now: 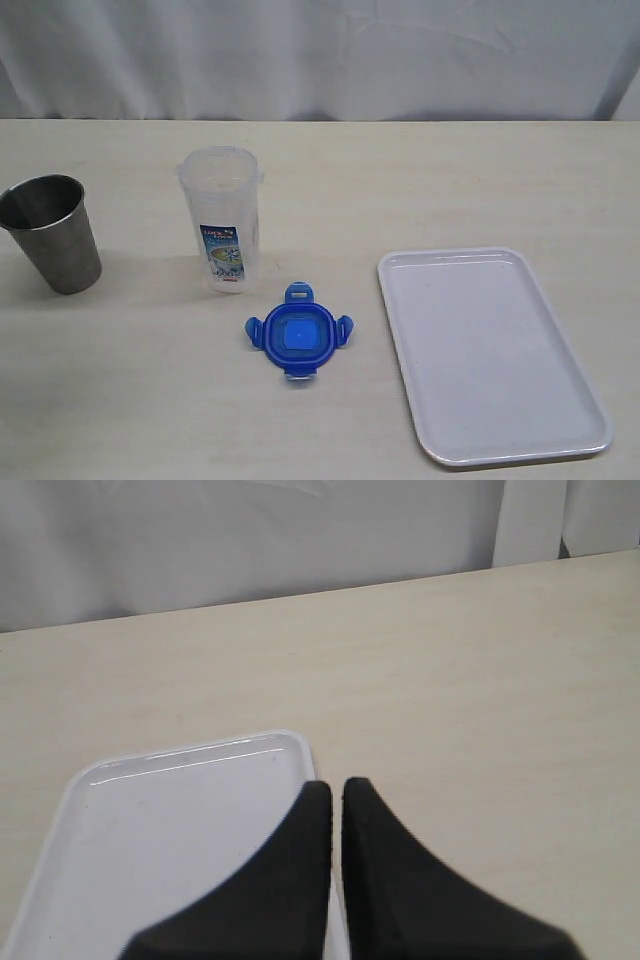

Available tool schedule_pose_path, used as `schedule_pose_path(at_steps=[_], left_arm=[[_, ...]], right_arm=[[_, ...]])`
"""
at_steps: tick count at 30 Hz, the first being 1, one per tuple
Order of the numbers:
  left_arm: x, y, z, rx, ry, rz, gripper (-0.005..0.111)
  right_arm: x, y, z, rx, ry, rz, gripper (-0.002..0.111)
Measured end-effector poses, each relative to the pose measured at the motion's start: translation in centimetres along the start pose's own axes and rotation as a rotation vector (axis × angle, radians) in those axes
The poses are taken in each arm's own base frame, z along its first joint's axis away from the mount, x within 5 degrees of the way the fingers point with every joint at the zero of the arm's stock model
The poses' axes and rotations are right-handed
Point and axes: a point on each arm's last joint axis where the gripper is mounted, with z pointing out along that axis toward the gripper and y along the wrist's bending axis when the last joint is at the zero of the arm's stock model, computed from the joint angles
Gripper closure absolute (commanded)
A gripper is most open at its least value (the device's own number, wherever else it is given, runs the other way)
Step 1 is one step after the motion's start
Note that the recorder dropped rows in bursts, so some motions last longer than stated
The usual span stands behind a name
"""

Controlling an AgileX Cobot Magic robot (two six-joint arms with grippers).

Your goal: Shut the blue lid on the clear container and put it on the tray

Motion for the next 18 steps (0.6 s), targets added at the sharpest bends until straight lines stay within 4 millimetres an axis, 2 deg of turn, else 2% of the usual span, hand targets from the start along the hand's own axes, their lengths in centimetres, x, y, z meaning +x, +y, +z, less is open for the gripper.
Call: schedule_pose_path(at_steps=[4, 8, 12, 18], left_arm=[[1.1, -0.1, 0.0, -0.021, 0.041, -0.021, 0.02], [1.1, -0.5, 0.0, 0.008, 0.028, -0.024, 0.02], [0.3, -1.5, -0.2, 0.061, -0.004, -0.055, 0.02], [-1.8, -3.6, -2.3, 0.09, 0.07, -0.067, 0.02]], right_arm=[[0.0, 0.0, 0.0, 0.0, 0.0, 0.0, 0.104], [0.0, 0.0, 0.0, 0.0, 0.0, 0.0, 0.104], [0.0, 0.0, 0.0, 0.0, 0.0, 0.0, 0.104], [0.0, 0.0, 0.0, 0.0, 0.0, 0.0, 0.104]])
